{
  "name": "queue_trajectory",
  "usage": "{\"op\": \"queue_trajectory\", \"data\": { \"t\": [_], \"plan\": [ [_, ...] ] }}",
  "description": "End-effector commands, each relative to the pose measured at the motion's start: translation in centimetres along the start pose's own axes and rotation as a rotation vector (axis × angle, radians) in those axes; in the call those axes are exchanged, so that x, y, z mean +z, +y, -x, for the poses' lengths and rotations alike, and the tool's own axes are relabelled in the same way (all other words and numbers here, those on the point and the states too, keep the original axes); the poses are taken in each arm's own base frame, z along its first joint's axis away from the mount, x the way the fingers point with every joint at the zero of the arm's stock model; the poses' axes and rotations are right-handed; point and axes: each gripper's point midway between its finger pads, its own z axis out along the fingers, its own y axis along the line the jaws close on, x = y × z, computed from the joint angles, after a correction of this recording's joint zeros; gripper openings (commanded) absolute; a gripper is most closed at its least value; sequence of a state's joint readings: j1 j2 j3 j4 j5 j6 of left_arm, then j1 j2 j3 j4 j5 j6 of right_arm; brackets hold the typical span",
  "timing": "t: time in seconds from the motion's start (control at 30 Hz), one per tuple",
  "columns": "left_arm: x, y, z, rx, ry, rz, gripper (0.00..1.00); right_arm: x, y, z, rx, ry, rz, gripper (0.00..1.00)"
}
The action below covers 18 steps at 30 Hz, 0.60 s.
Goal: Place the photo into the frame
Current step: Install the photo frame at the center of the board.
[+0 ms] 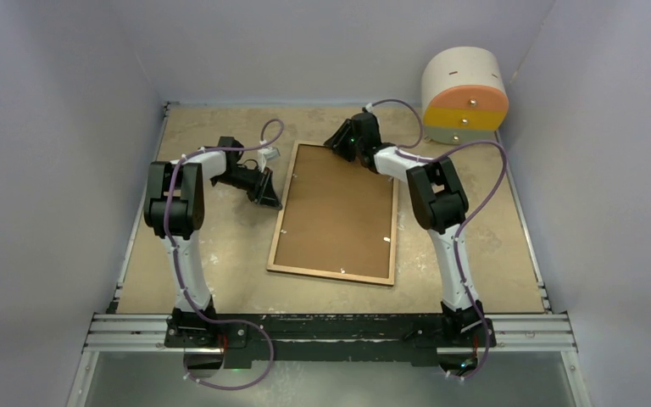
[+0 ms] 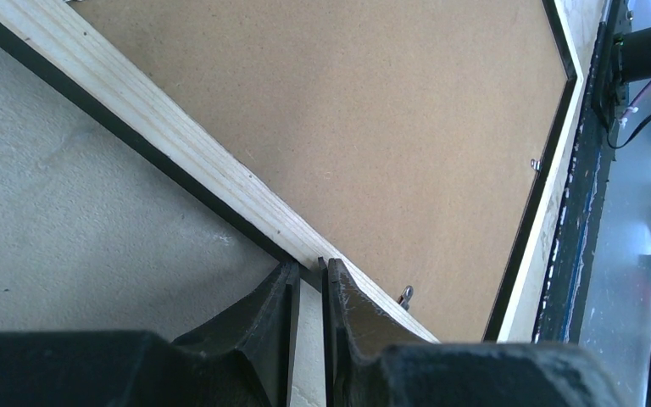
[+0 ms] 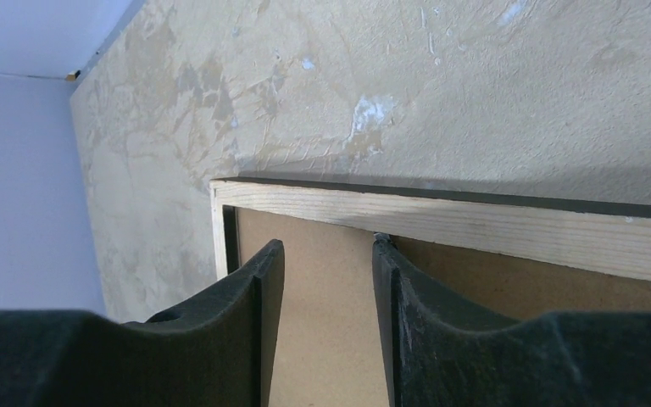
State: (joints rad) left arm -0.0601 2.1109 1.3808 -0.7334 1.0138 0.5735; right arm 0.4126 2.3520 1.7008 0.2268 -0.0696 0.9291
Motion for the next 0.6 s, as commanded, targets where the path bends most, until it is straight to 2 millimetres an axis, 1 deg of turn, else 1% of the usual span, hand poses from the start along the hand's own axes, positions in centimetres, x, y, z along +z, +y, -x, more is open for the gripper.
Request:
{"op": "queue_trajectory", "data": {
  "t": [0.0, 0.1, 0.2, 0.27, 0.3, 0.33, 0.37, 0.4, 0.47, 0.5, 0.53, 0.57],
  "plan": [
    [-0.1, -0.3, -2.2, 0.006, 0.083, 0.029, 0.18, 0.8, -1.0, -0.3, -0.036, -0.013, -0.050, 0.46],
    [-0.2, -0.5, -2.1, 0.006, 0.082, 0.028, 0.18, 0.6, 0.2, -0.5, -0.062, -0.006, -0.024, 0.48],
    [-0.6, -0.9, -1.9, 0.012, 0.076, 0.026, 0.18, -0.6, 2.5, -0.2, -0.078, 0.011, 0.042, 0.54],
    [-1.3, -1.1, -1.6, 0.013, 0.068, 0.023, 0.18, -2.2, 4.6, 0.5, -0.094, 0.009, 0.097, 0.61],
    [-2.0, -1.0, -1.4, 0.012, 0.059, 0.029, 0.18, -3.3, 5.6, 0.8, -0.103, 0.012, 0.118, 0.64],
    [-2.6, -1.0, -1.3, 0.011, 0.052, 0.033, 0.18, -4.4, 6.2, 0.7, -0.117, 0.031, 0.130, 0.68],
    [-3.2, -0.8, -1.1, 0.016, 0.045, 0.041, 0.18, -5.6, 6.8, 1.1, -0.135, 0.028, 0.137, 0.71],
    [-3.6, -0.8, -1.0, 0.023, 0.044, 0.047, 0.18, -6.9, 7.1, 1.6, -0.157, 0.017, 0.132, 0.75],
    [-4.9, -0.3, -1.2, 0.033, 0.043, 0.082, 0.18, -9.5, 6.9, 2.4, -0.202, -0.011, 0.100, 0.86],
    [-5.0, -0.2, -1.5, 0.043, 0.055, 0.100, 0.19, -10.7, 6.4, 2.7, -0.232, -0.027, 0.073, 0.90],
    [-5.1, 0.0, -2.0, 0.046, 0.068, 0.117, 0.19, -12.5, 5.4, 2.7, -0.244, -0.037, 0.031, 0.93],
    [-4.9, 0.1, -2.5, 0.054, 0.081, 0.130, 0.19, -13.7, 4.2, 2.9, -0.255, -0.053, -0.008, 0.96]
  ]
}}
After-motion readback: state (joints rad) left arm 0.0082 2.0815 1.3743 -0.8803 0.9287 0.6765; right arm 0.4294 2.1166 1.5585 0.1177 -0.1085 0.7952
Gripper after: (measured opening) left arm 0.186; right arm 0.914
